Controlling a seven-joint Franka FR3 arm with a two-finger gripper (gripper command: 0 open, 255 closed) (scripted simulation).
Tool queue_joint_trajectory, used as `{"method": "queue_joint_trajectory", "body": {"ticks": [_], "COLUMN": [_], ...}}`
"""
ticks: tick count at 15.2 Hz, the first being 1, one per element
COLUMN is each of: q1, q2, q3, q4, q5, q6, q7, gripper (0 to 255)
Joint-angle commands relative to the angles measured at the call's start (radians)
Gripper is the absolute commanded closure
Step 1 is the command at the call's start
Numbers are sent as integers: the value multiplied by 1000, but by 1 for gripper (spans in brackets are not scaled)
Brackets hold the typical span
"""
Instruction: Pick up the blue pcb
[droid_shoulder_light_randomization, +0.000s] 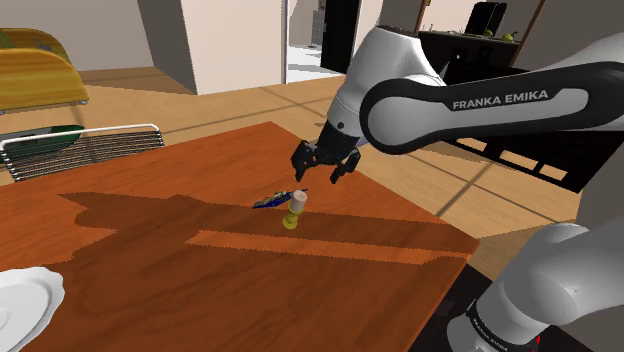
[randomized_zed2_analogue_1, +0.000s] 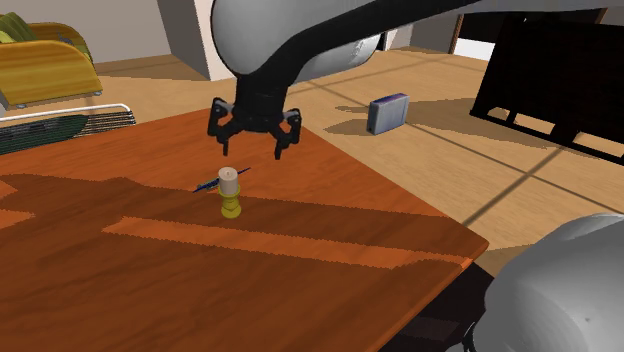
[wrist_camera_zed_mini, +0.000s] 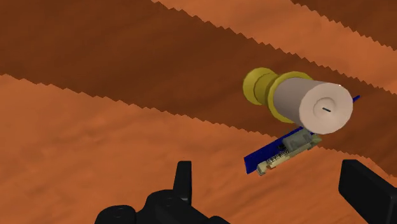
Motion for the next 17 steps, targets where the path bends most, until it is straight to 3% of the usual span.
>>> {"method": "queue_joint_trajectory", "body": {"ticks": [1,2,12,13,17], "q1": [-31,-48,-53,-53,-54], "q2": [72,107,149,151,151], "q3": [57,85,113,114,114], "q4": [35,52,-18,-17,-16], "q5": [-28,-48,-54,-55,-56], "q6": [75,109,221,221,221], "q7": [70,107,117,118,118], "gripper": [0,0,0,255,255]}}
